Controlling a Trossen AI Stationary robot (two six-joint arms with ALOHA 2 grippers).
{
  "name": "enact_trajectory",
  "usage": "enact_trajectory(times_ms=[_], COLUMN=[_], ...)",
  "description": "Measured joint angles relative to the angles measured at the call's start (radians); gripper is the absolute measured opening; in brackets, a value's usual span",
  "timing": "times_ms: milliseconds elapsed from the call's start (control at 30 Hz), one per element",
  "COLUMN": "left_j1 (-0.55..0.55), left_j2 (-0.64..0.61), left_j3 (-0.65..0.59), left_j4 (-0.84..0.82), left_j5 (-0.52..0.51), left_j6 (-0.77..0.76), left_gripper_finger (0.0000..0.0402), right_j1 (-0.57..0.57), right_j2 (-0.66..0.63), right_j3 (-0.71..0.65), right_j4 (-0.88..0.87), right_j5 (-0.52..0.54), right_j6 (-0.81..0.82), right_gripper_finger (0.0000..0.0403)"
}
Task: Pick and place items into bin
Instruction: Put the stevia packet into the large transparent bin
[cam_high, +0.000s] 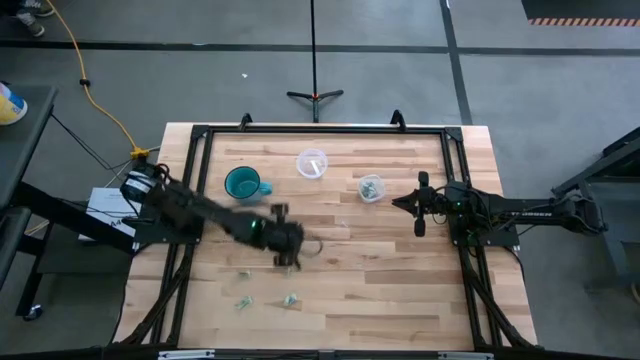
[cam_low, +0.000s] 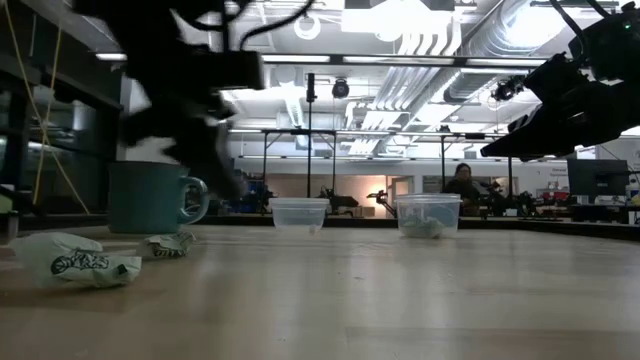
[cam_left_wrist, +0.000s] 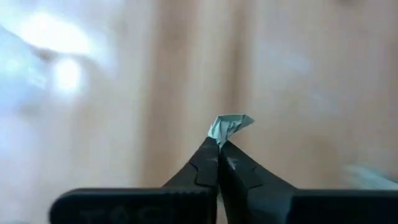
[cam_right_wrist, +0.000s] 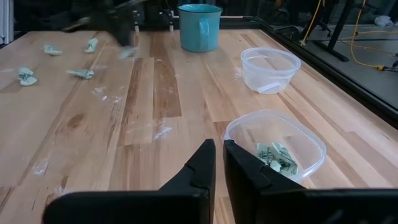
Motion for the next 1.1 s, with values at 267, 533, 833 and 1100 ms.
enact_trajectory(times_ms=[267,533,833,1100], left_j1=[0.339,0.568,0.698,0.667], left_j2=[-0.002,-0.001,-0.001,-0.016], left_j3=[0.002,0.001,0.001,0.001], left_j4=[0.315,0.437,0.5,0.493], left_j5=[0.073,0.247,0.297,0.37], left_j6=[0.433,0.639,0.574,0.477], left_gripper_finger=[0.0041,0.0022,0.0148,0.0244], right_j1=[0.0,0.0,0.0,0.0], right_j2=[0.009,0.008,0.008,0.008], right_j3=[0.0,0.0,0.0,0.0], right_j4=[0.008,0.002,0.002,0.002], right_j5=[0.002,0.004,0.004,0.004], right_j6=[0.0,0.0,0.0,0.0], right_gripper_finger=[0.0019,0.0018,0.0016,0.0019])
